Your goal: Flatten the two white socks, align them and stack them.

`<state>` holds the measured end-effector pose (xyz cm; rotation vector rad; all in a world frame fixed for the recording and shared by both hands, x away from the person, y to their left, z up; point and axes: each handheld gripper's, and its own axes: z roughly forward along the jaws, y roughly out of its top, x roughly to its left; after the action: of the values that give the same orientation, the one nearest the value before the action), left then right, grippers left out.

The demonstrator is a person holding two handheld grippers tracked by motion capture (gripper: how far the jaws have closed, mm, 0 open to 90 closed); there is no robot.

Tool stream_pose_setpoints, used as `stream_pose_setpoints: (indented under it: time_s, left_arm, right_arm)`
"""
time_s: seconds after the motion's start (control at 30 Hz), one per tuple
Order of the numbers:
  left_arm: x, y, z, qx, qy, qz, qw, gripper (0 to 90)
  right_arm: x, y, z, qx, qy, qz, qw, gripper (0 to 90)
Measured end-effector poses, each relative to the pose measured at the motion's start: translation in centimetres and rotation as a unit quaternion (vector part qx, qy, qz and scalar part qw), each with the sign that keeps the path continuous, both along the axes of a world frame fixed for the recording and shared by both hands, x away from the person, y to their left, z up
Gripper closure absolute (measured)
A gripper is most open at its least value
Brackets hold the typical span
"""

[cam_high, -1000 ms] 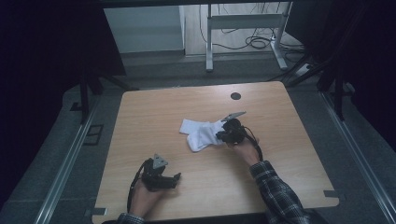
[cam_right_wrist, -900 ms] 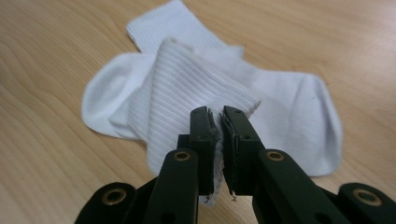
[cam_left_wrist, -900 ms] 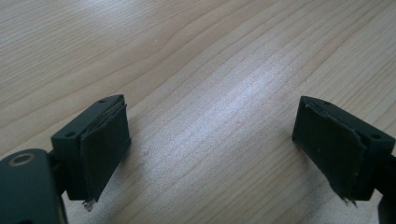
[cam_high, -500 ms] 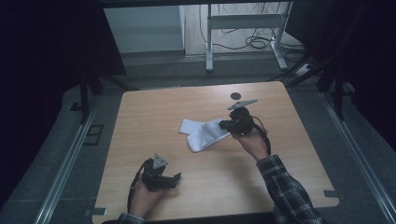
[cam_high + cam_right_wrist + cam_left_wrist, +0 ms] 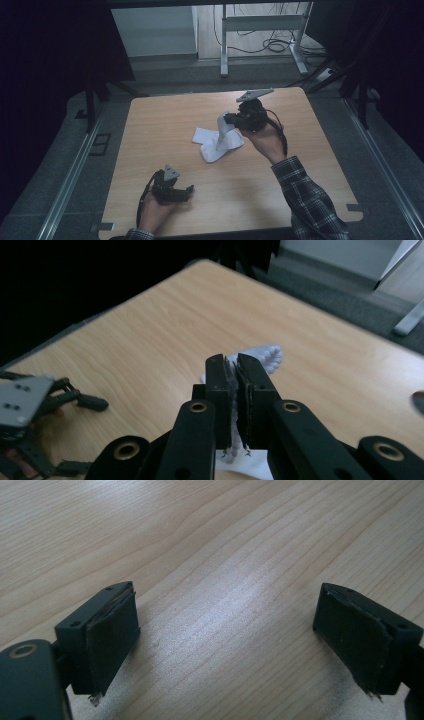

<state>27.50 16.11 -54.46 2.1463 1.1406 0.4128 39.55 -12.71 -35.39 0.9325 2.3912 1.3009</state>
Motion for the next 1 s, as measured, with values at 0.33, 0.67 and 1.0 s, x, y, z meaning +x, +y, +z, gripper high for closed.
stream_pose_setpoints:
  time_s: [0.33,0.67,1.0]
  left_arm:
    - [0.0,0.0,0.0,0.000,0.001,0.001,1.0000,10.9]
    - [0.0,-0.1,0.0,0.000,0.002,0.003,1.0000,10.9]
    - [0.0,-0.1,0.0,0.000,0.002,0.003,1.0000,10.9]
  right_arm:
    - [-1.2,-6.2,3.1,0.013,-0.020,-0.043,0.9988,84.2]
    - [-0.4,-13.4,-3.7,-0.011,0.037,-0.115,0.9926,83.8]
    - [-0.9,-19.0,-9.3,-0.033,0.070,-0.176,0.9814,82.7]
